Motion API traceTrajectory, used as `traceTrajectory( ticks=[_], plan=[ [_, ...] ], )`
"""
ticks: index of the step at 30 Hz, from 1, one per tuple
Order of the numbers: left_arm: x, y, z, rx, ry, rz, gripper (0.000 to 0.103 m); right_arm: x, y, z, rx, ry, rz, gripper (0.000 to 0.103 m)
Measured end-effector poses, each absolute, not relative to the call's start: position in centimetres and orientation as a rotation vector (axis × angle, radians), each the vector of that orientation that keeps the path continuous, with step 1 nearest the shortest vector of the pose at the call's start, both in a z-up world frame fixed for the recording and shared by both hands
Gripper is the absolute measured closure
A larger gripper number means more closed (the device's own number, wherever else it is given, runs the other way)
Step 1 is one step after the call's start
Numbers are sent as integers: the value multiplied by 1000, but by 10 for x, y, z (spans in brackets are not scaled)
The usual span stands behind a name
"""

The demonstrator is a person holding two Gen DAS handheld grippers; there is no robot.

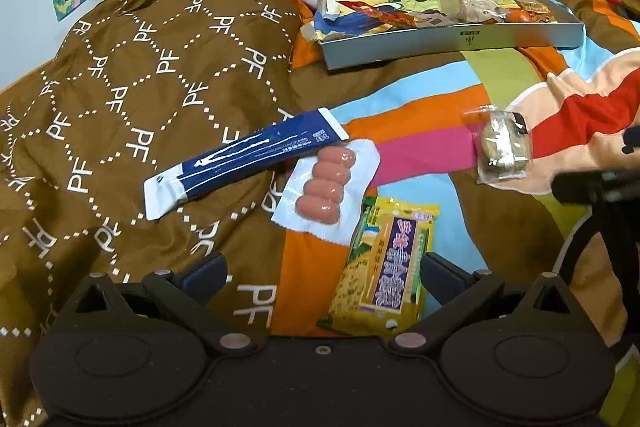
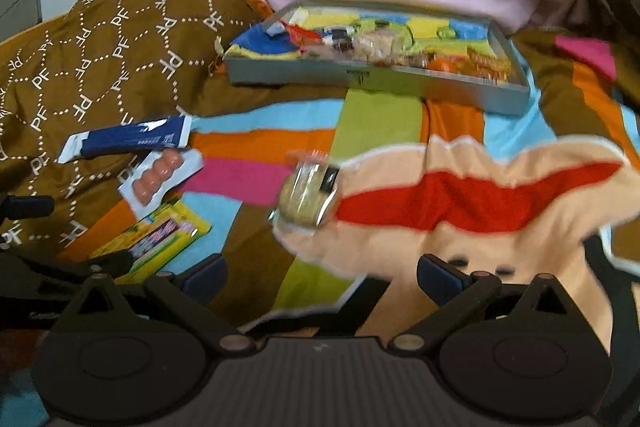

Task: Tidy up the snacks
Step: 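Withdraw both tools from the tray back toward the remaining snacks, then grasp the yellow biscuit packet with the left tool while the right tool grasps the clear cake packet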

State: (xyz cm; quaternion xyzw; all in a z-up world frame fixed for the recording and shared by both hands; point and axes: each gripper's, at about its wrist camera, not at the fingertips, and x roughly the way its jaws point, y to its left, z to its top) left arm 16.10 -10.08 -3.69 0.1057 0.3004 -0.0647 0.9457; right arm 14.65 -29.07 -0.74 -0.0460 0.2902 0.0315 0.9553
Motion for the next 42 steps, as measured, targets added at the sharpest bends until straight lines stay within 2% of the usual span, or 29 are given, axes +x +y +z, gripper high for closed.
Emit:
traceTrajectory(
  ticks=[7, 18, 27, 35, 38, 41, 42],
  plan=[
    [176, -99, -38, 186, 594, -176, 1, 171, -291, -8, -141, 462, 110, 0],
    [173, -107, -57, 236, 593, -303, 1, 206, -277, -28, -234, 499, 119, 0],
    [180, -104, -62, 177, 634, -352, 18, 225, -267, -40, -230, 542, 153, 2],
    [185, -98, -67, 95, 625, -327, 37, 229, -269, -45, -211, 562, 128, 15],
    [184, -101, -67, 101, 621, -330, 49, 229, -270, -45, -192, 570, 125, 23],
    [184, -107, -65, 106, 628, -305, 50, 227, -267, -46, -196, 576, 138, 35],
    [184, -108, -64, 94, 632, -297, 51, 226, -265, -46, -202, 577, 139, 36]
  ],
)
